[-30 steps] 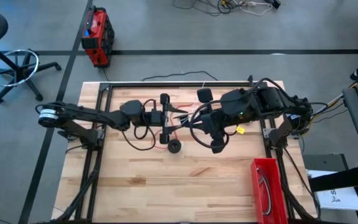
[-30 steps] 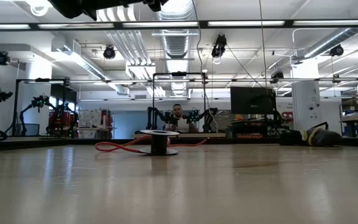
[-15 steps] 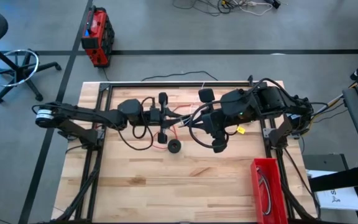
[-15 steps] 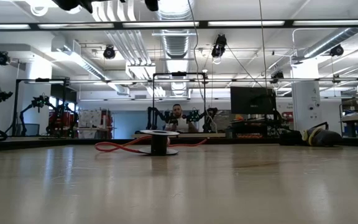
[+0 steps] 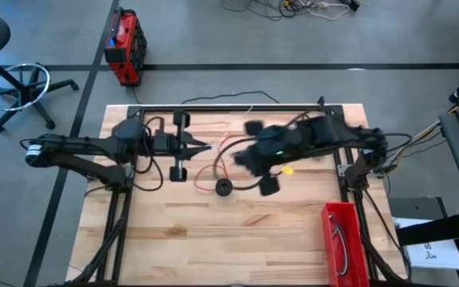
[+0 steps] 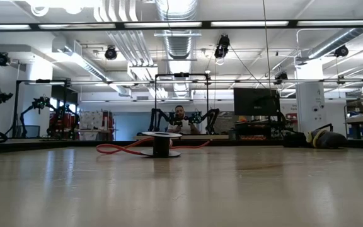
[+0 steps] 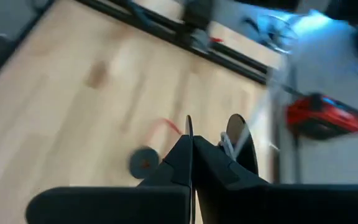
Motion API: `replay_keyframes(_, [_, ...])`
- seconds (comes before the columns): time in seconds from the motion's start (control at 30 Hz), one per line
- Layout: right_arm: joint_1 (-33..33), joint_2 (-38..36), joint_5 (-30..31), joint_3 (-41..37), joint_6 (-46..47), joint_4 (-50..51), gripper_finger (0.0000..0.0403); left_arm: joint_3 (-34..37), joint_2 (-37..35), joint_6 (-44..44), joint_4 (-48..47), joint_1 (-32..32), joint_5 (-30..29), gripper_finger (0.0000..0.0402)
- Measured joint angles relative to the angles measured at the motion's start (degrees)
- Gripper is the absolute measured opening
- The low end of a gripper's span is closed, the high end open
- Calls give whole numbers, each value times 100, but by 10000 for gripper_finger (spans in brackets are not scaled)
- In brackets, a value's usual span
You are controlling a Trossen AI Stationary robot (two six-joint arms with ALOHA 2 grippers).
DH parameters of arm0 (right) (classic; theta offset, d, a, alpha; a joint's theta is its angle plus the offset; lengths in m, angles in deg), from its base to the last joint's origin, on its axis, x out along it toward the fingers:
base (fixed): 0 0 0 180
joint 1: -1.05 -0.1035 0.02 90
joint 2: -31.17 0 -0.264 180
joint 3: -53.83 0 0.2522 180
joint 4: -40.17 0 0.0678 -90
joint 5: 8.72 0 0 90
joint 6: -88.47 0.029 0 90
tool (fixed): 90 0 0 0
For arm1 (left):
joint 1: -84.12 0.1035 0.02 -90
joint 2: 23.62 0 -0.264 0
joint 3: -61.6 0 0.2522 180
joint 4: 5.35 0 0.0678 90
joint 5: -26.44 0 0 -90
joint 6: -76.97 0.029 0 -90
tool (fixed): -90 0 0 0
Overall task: Coil cords
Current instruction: Uncoil the white wire from the spool
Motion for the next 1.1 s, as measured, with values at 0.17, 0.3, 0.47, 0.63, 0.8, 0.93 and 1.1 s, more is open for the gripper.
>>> replay_keyframes(0.17, [-8,494,-1233,-15,-613,-961,0,0,-178,198,-57,144,-35,1])
replay_keyframes(0.3, [-66,601,-2074,77,-1137,-1843,0,-4,-114,124,-467,359,-66,1])
replay_keyframes(0.47, [-99,279,-2111,81,-1464,-2587,0,-2,242,87,-1130,439,-81,0])
replay_keyframes(0.63, [-65,-225,-465,101,-1393,-2092,0,2,646,82,-1662,373,-28,0])
replay_keyframes(0.8, [101,-361,712,92,-583,-616,0,-46,677,232,-1721,236,-16,0])
replay_keyframes(0.93, [217,-272,600,30,209,405,0,-422,507,329,-1742,185,-5,0])
replay_keyframes(1.1, [175,121,-689,-194,197,251,0,-1082,454,398,-1902,190,-13,0])
